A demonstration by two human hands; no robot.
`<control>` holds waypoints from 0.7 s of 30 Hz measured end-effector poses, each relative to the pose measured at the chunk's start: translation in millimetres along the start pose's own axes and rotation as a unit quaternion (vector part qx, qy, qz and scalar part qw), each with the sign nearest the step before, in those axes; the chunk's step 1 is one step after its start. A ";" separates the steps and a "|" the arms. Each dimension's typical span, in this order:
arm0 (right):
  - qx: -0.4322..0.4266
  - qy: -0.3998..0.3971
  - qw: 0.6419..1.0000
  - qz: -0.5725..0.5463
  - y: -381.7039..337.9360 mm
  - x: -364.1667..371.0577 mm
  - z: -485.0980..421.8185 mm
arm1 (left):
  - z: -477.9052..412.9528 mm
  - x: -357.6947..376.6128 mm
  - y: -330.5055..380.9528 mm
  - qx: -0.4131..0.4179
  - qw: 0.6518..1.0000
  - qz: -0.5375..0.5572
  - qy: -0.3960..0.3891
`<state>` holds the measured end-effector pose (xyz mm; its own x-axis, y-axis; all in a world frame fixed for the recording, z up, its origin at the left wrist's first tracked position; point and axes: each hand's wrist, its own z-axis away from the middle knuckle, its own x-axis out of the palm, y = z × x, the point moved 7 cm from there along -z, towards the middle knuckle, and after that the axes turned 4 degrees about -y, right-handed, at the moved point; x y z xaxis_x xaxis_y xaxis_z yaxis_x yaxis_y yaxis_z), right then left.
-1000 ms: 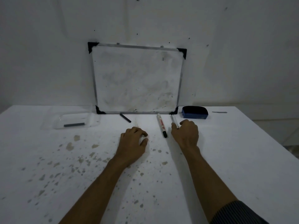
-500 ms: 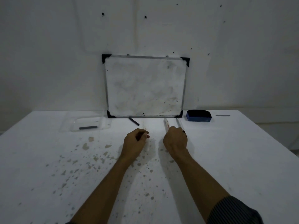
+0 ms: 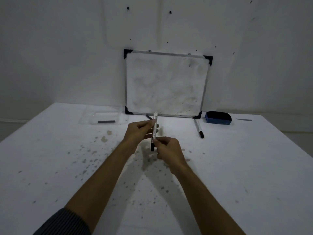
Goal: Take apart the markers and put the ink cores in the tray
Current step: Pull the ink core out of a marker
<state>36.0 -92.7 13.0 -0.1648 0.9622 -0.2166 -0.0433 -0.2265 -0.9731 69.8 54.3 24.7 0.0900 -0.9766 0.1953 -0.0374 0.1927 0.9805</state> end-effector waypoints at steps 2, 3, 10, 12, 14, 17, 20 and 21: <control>-0.005 -0.043 0.999 0.028 -5.7 0.9 1.0 | 7.9 -3.9 0.4 -0.008 1.000 -0.001 0.006; -0.011 -0.052 0.998 0.040 -8.0 -3.4 -0.4 | 12.1 -5.3 -0.6 -0.014 1.000 -0.009 0.006; -0.029 -0.030 0.989 -0.141 5.4 -39.1 -16.5 | 49.1 -9.1 -21.4 -0.031 0.990 -0.126 -0.048; -0.035 -0.043 0.992 -0.115 12.2 -33.4 -14.5 | 51.3 -5.4 -21.3 0.008 0.983 -0.173 -0.066; -0.057 -0.045 0.994 -0.083 13.7 -30.9 -14.2 | 50.7 2.5 -19.5 0.046 0.978 -0.184 -0.086; -0.090 0.008 0.996 0.016 13.8 -38.6 -18.7 | 49.4 9.3 -16.0 0.142 0.946 -0.279 -0.081; -0.099 0.055 0.990 0.088 15.6 -43.0 -20.4 | 52.3 13.4 -5.4 0.298 0.845 -0.442 -0.048; -0.104 0.060 0.987 0.103 15.7 -42.2 -20.5 | 54.6 16.8 -3.0 0.340 0.806 -0.483 -0.038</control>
<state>62.4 -133.8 5.2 -0.0304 0.9125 -0.4079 0.1835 -0.3961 -0.8997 17.1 32.1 24.0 0.3434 -0.6484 -0.6794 -0.5256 -0.7322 0.4332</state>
